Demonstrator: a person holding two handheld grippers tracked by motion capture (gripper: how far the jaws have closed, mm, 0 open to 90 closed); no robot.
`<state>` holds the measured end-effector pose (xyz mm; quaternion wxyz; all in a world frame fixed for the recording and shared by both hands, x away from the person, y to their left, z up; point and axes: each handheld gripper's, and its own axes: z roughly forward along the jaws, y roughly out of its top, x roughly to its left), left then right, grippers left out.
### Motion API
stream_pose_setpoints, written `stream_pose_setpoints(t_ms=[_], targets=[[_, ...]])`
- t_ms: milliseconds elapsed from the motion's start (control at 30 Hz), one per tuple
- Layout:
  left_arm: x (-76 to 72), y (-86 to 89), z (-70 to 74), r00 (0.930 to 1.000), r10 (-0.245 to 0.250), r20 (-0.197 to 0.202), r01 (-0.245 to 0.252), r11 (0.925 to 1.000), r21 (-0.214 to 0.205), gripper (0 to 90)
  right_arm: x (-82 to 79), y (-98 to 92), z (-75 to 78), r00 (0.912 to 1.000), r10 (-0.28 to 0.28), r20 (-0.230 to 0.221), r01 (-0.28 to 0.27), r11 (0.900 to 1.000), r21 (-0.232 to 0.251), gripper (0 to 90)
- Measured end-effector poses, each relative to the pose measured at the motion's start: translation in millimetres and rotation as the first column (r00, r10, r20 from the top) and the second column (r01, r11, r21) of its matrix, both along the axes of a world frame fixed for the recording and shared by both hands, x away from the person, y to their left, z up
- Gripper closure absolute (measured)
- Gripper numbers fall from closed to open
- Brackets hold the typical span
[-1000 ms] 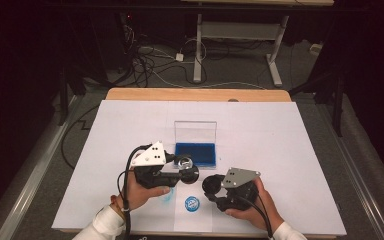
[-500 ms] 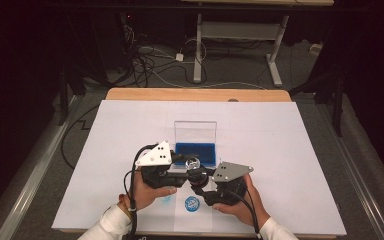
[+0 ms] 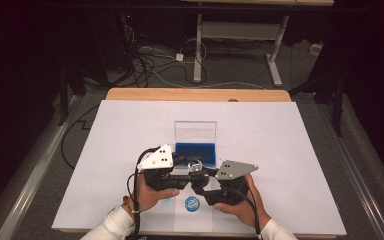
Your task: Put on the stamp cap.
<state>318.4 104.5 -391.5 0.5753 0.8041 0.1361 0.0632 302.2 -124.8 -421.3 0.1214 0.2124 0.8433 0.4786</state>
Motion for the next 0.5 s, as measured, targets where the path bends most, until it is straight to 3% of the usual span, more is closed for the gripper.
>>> stream_pose_setpoints(t_ms=[67, 233, 267, 300, 400, 500], targets=[[2.2, -0.9, -2.6, 0.9997, -0.003, -0.023, 0.003, 1.0000, 0.001, 54.3, 0.1, -0.9, -0.9, 1.0000, -0.004, -0.006, 0.004, 1.0000, 0.008, 38.6], [3.2, -0.1, -4.7, 0.9994, -0.006, -0.033, 0.005, 0.9998, -0.017, 54.3, -0.7, -0.7, -1.4, 1.0000, -0.003, 0.005, 0.003, 0.9999, -0.017, 38.6], [0.6, -4.1, -6.4, 0.9962, 0.016, -0.085, -0.025, 0.9946, -0.101, 54.3, -1.0, -1.0, -0.7, 0.9999, -0.005, 0.011, 0.005, 0.9999, -0.013, 38.6], [5.6, 2.3, -5.6, 0.9984, -0.016, -0.054, 0.014, 0.9991, -0.041, 54.3, -1.6, -1.3, 0.1, 0.9999, -0.007, 0.016, 0.007, 0.9999, -0.013, 38.7], [6.5, 3.7, -7.0, 0.9974, -0.020, -0.070, 0.015, 0.9977, -0.067, 54.3, -2.2, -2.2, 2.5, 0.9996, -0.010, 0.025, 0.010, 0.9998, -0.016, 38.7], [4.2, 2.2, -7.4, 0.9979, -0.023, -0.061, 0.020, 0.9978, -0.063, 54.3, -3.7, -2.6, 2.7, 0.9996, -0.007, 0.028, 0.007, 0.9998, -0.017, 38.7]])
